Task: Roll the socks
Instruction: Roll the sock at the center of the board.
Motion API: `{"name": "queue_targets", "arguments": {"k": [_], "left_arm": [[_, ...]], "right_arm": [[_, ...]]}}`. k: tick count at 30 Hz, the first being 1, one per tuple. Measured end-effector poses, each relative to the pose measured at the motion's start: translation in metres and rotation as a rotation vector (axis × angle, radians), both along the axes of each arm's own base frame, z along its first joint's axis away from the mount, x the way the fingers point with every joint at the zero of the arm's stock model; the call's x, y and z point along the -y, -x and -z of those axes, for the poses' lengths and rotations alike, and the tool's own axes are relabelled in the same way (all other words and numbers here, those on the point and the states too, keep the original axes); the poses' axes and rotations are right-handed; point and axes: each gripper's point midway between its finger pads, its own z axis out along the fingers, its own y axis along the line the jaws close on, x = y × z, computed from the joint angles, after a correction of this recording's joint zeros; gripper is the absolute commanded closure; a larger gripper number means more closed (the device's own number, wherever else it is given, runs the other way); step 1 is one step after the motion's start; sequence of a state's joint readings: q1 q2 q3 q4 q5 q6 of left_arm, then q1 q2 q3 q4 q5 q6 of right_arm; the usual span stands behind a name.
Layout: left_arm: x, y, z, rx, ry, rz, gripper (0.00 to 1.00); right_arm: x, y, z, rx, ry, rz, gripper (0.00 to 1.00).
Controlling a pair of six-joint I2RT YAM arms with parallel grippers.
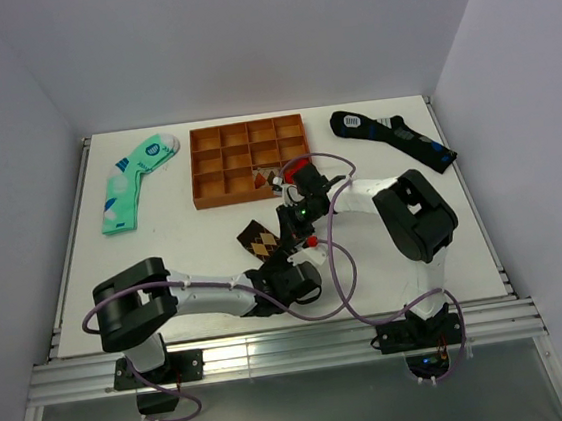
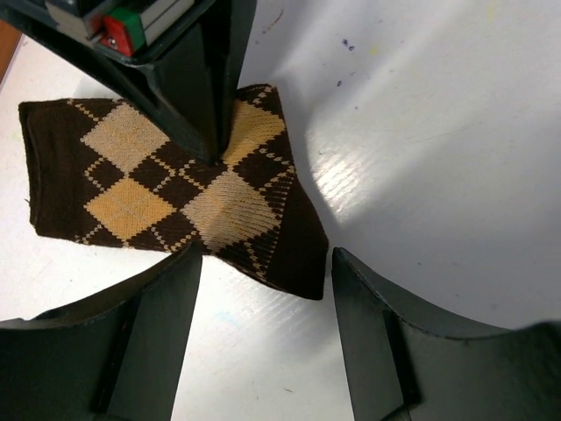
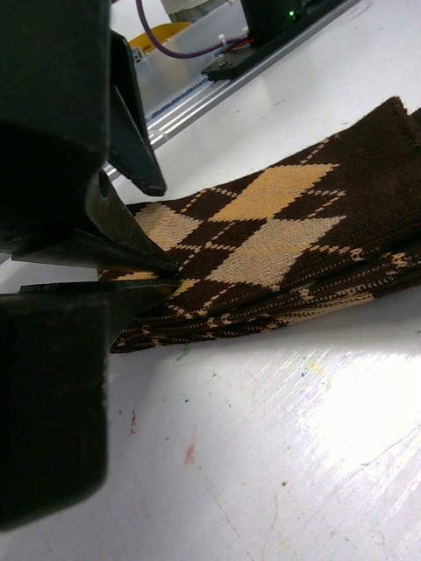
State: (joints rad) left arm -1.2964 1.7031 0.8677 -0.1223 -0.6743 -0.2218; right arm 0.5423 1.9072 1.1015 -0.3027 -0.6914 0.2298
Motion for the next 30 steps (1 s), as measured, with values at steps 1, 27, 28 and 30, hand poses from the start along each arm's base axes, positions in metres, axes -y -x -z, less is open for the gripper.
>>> {"name": "queue_targets", "arguments": {"k": [1,27,28,30], "left_arm": [[0.001,0.001,-0.001,0.0,0.001,0.003,0.33],[0.009,0.001,0.003,0.029,-0.079,0.034,0.4],[0.008,0.0,0.003,0.032,-0.081,0.032,0.4],[0.008,-0.001,0.002,0.04,-0.088,0.031,0.4]], "right_arm": [[0.0,0.0,0.0,0.0,0.0,0.0,0.85],[0.001,-0.001,0.0,0.001,0.0,0.002,0.86],[0.001,-0.001,0.0,0.001,0.0,0.002,0.86],[0.001,-0.001,0.0,0.001,-0.001,0.002,0.86]]}}
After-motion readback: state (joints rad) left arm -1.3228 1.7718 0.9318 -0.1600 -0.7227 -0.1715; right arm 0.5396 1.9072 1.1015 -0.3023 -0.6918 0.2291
